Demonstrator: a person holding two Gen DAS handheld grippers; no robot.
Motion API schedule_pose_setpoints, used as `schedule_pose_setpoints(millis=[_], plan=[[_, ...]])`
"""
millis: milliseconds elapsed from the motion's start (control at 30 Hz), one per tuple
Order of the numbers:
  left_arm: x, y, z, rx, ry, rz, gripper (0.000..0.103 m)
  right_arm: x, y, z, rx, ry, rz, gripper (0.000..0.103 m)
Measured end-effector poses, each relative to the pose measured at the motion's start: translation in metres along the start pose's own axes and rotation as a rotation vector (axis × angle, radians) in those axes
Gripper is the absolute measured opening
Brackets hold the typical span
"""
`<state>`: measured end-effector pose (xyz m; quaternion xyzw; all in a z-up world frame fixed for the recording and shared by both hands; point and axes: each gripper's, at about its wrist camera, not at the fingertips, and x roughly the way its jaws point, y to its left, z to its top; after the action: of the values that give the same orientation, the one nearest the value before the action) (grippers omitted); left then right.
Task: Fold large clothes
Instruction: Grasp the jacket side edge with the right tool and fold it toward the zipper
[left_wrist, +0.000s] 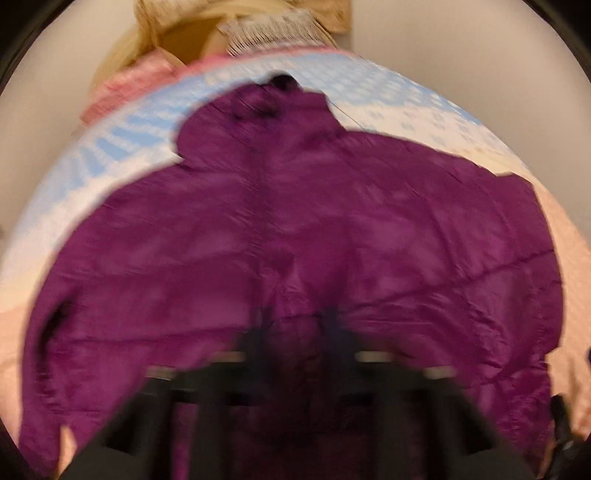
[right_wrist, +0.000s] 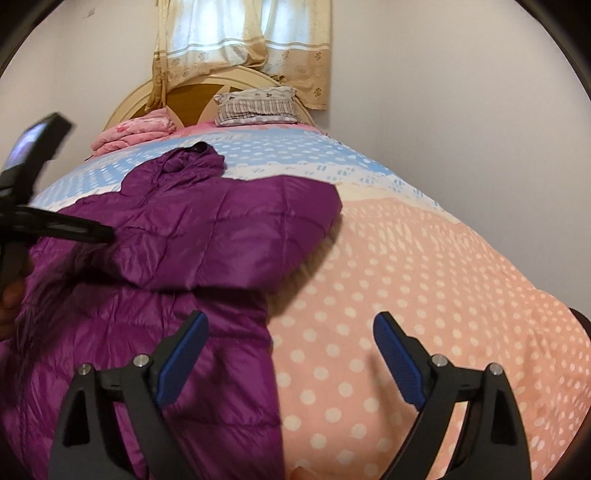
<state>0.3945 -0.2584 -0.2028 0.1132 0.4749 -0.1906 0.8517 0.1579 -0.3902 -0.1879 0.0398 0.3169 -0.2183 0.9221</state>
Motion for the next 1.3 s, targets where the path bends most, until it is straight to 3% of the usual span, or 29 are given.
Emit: schedule_pose_setpoints(millis=[67, 167, 267, 400, 467, 600, 733, 767, 833, 900, 967, 1067, 1133, 1233, 1300], plan=[[-0.012, -0.003, 0.001, 0.011, -0.062, 0.024, 0.007, 0.000, 0.000, -0.005, -0.018, -0.012, 0.004, 0.096], [-0.044, 0.001, 0.007, 0.028, -0.171, 0.063, 0.007, 0.005, 0.003, -0.012, -0.048, -0.011, -0.001, 0.098], [-0.084, 0.021, 0.013, 0.014, -0.289, 0.113, 0.007, 0.009, 0.005, -0.014, -0.065, 0.004, -0.011, 0.098], [-0.113, 0.058, 0.016, -0.020, -0.384, 0.194, 0.007, 0.015, 0.002, -0.015, -0.054, 0.035, -0.010, 0.098], [-0.109, 0.072, 0.012, -0.020, -0.383, 0.231, 0.007, 0.016, -0.001, -0.014, -0.041, 0.039, -0.014, 0.098], [-0.061, 0.085, -0.004, -0.004, -0.274, 0.318, 0.007, 0.021, 0.000, -0.013, -0.047, 0.063, -0.022, 0.098], [-0.023, 0.095, -0.014, -0.036, -0.175, 0.341, 0.011, 0.021, -0.005, -0.008, -0.033, 0.106, 0.013, 0.096], [-0.020, 0.097, -0.014, -0.041, -0.162, 0.345, 0.016, 0.020, -0.008, -0.006, -0.022, 0.120, 0.030, 0.095], [-0.021, 0.098, -0.016, -0.039, -0.173, 0.366, 0.035, 0.010, -0.017, 0.010, 0.026, 0.111, 0.063, 0.081], [-0.031, 0.098, -0.014, -0.027, -0.243, 0.416, 0.074, -0.002, -0.023, 0.027, 0.063, 0.071, 0.074, 0.081], [-0.048, 0.101, -0.014, -0.047, -0.325, 0.453, 0.091, -0.008, -0.031, 0.053, 0.107, 0.009, 0.092, 0.081], [-0.060, 0.104, -0.005, -0.079, -0.385, 0.463, 0.092, 0.007, -0.033, 0.091, 0.127, -0.027, 0.094, 0.068], [-0.049, 0.104, 0.009, -0.102, -0.336, 0.581, 0.093, 0.034, -0.032, 0.116, 0.140, -0.017, 0.087, 0.051], [-0.023, 0.109, 0.017, -0.117, -0.275, 0.636, 0.093, 0.083, -0.023, 0.141, 0.139, -0.001, 0.028, 0.039], [-0.001, 0.114, 0.016, -0.108, -0.221, 0.687, 0.093, 0.109, -0.011, 0.145, 0.120, 0.021, 0.028, 0.038]])
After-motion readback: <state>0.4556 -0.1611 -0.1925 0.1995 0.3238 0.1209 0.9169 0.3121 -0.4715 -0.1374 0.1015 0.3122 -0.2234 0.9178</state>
